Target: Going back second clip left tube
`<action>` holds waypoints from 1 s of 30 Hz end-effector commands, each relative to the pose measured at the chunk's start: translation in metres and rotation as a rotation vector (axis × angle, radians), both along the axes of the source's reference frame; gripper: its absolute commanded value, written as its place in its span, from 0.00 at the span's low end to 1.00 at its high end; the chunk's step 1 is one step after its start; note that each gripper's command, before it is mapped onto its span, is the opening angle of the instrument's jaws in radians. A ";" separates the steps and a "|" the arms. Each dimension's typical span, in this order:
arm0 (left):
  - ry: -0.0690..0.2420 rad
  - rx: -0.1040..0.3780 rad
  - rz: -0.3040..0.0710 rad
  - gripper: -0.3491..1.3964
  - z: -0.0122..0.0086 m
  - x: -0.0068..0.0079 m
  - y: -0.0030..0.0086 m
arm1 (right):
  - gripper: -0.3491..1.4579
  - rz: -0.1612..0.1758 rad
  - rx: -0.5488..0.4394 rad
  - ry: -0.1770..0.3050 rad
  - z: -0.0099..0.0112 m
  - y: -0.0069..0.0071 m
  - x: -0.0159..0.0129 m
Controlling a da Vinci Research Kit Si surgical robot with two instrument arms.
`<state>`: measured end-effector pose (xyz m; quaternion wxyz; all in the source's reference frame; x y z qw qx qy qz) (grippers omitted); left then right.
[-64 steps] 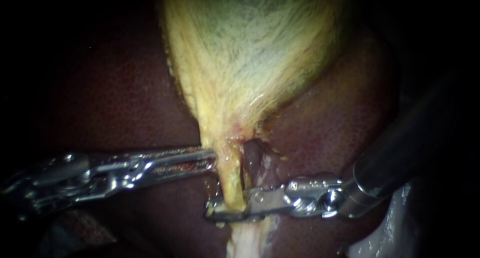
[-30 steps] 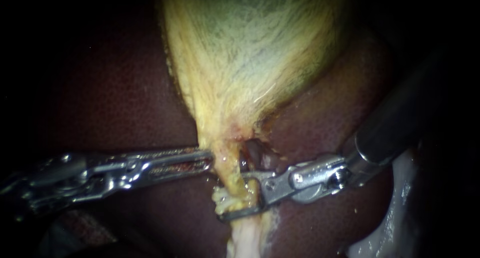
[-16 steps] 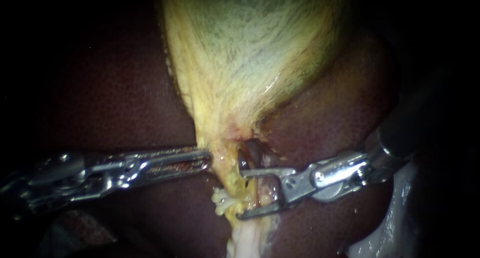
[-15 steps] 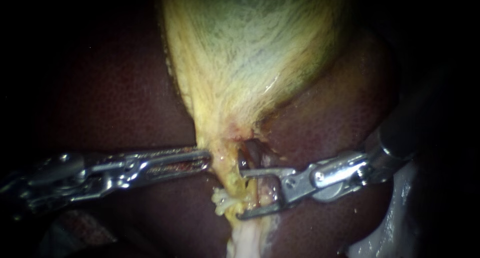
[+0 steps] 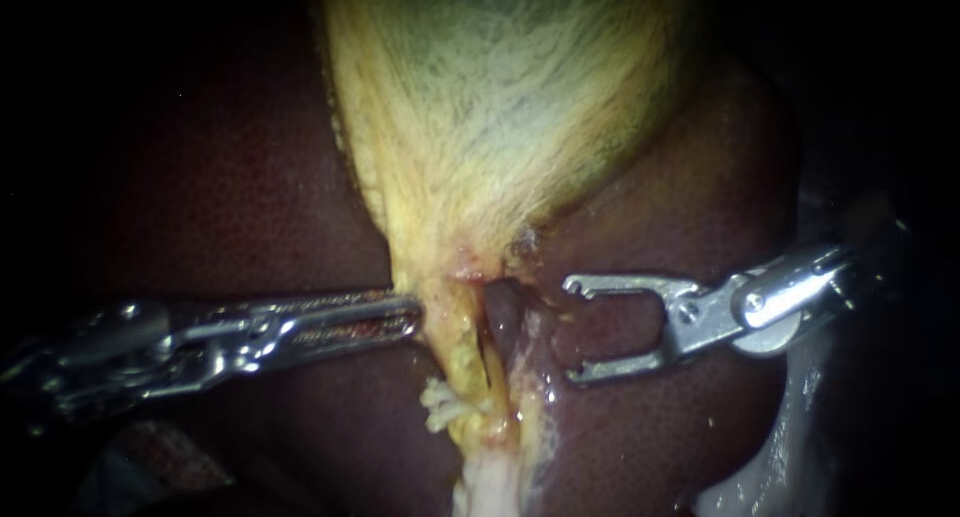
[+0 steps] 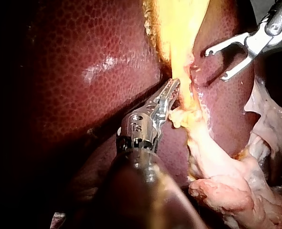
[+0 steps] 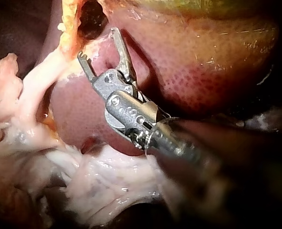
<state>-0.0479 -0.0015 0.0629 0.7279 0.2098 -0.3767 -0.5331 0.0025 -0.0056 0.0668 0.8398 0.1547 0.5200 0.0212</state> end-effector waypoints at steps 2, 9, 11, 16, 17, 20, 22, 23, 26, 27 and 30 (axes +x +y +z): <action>0.001 0.000 -0.001 0.20 0.0005 -0.0001 0.0003 | 0.52 -0.005 -0.010 0.003 -0.0002 -0.0002 0.0001; 0.000 0.001 -0.001 0.20 0.0026 -0.0004 0.0014 | 0.52 -0.022 -0.034 0.012 -0.0007 -0.0006 -0.0002; 0.001 0.000 -0.003 0.20 0.0031 -0.0008 0.0016 | 0.52 -0.027 -0.032 0.015 -0.0007 -0.0006 -0.0003; 0.009 -0.007 -0.010 0.20 0.0038 -0.0022 0.0011 | 0.52 -0.035 -0.028 0.020 -0.0008 -0.0007 -0.0003; 0.006 -0.006 -0.007 0.20 0.0038 -0.0023 0.0009 | 0.52 -0.035 -0.028 0.020 -0.0009 -0.0008 -0.0003; 0.003 -0.005 -0.004 0.20 0.0038 -0.0027 0.0007 | 0.52 -0.040 -0.032 0.024 -0.0010 -0.0008 -0.0003; 0.002 -0.004 -0.003 0.20 0.0038 -0.0029 0.0006 | 0.52 -0.040 -0.032 0.024 -0.0010 -0.0008 -0.0003; 0.002 -0.004 -0.003 0.20 0.0038 -0.0029 0.0006 | 0.52 -0.040 -0.032 0.024 -0.0010 -0.0008 -0.0003; 0.001 -0.004 -0.002 0.20 0.0040 -0.0031 0.0006 | 0.52 -0.045 -0.029 0.026 -0.0010 -0.0008 -0.0003; 0.001 -0.004 -0.002 0.20 0.0040 -0.0032 0.0006 | 0.52 -0.045 -0.029 0.026 -0.0010 -0.0008 -0.0003; -0.002 -0.002 0.001 0.20 0.0041 -0.0034 0.0006 | 0.52 -0.049 -0.026 0.029 -0.0010 -0.0008 -0.0003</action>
